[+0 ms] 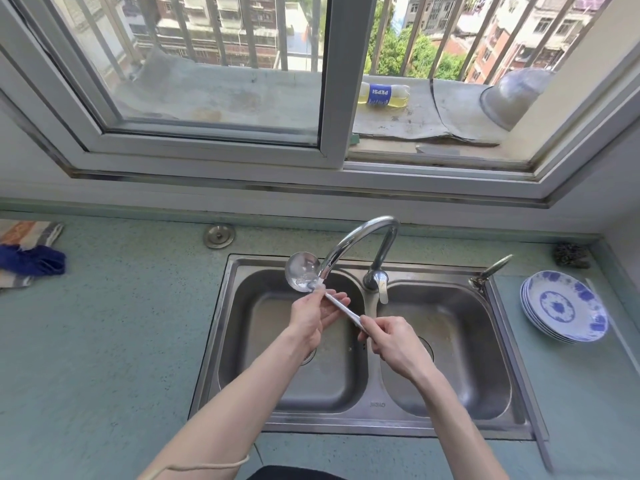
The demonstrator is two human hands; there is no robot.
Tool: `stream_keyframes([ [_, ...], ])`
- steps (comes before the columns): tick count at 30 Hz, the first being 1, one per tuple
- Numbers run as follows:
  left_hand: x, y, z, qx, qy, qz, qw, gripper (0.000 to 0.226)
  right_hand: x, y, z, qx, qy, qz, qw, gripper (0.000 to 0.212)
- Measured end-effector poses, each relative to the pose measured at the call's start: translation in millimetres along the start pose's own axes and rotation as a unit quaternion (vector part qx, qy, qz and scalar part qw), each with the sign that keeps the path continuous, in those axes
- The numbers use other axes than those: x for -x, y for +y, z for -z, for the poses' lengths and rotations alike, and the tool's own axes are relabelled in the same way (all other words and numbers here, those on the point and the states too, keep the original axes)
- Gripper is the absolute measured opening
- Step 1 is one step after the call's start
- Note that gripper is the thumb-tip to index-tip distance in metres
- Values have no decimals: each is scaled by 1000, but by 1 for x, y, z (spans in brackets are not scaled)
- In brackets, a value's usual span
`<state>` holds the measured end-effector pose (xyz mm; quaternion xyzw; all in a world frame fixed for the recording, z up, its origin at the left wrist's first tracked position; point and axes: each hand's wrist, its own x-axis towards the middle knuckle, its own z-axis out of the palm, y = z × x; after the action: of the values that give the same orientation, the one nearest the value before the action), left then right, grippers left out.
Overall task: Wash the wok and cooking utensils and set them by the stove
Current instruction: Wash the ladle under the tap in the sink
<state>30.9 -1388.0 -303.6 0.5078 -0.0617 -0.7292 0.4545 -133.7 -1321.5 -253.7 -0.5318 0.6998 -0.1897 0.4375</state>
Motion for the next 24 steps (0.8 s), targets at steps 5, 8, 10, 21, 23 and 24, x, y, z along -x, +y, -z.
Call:
stream_keyframes([
  [5,-10,8,15,-10,102,-41,994,28,13,7,14,73,10,-6,997,47],
  [8,-9,16,22,-139,75,-105,982,28,17,8,23,71,5,-7,997,46],
  [10,-5,17,21,-214,51,-153,963,37,18,5,27,69,10,-9,998,44],
  [21,-12,22,24,-418,85,-232,874,19,24,6,43,102,-7,-18,995,43],
  [23,-17,21,25,-446,90,-222,862,34,25,9,42,105,1,-20,994,44],
  [24,-17,22,24,-453,69,-214,863,34,25,11,42,107,6,-22,994,45],
])
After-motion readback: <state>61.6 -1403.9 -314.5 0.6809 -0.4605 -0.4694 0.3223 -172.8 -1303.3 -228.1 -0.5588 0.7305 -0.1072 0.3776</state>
